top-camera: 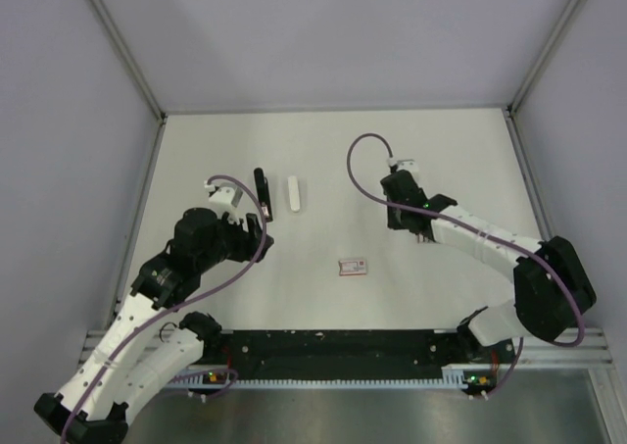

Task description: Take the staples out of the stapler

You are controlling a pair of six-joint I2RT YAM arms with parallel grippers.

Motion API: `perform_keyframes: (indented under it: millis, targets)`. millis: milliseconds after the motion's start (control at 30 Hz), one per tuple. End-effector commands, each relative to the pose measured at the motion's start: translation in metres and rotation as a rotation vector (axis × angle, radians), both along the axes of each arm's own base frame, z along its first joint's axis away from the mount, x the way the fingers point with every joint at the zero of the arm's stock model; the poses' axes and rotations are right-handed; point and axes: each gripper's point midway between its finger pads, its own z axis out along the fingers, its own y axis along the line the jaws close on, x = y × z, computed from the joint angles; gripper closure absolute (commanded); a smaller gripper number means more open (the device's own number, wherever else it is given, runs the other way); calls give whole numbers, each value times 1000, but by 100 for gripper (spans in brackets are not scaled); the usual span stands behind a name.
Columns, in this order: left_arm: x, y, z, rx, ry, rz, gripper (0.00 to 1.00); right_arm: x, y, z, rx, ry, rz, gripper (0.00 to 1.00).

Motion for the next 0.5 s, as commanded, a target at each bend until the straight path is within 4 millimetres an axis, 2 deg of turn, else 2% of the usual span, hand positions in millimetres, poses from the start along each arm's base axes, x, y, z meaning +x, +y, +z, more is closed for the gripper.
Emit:
perform_keyframes:
  millis: [0, 100, 200, 467]
  targets:
    - [3, -3, 9, -24, -50, -13, 30, 3, -39, 4, -28, -9, -59, 88]
    - [2, -3, 10, -26, -53, -17, 30, 9, -67, 1, -44, -3, -125, 88]
    - [1, -5, 9, -29, -47, -30, 30, 12, -86, -3, -54, 7, -172, 88]
    - [-1, -7, 8, -32, -46, -46, 30, 15, -117, -19, -72, 39, -244, 89]
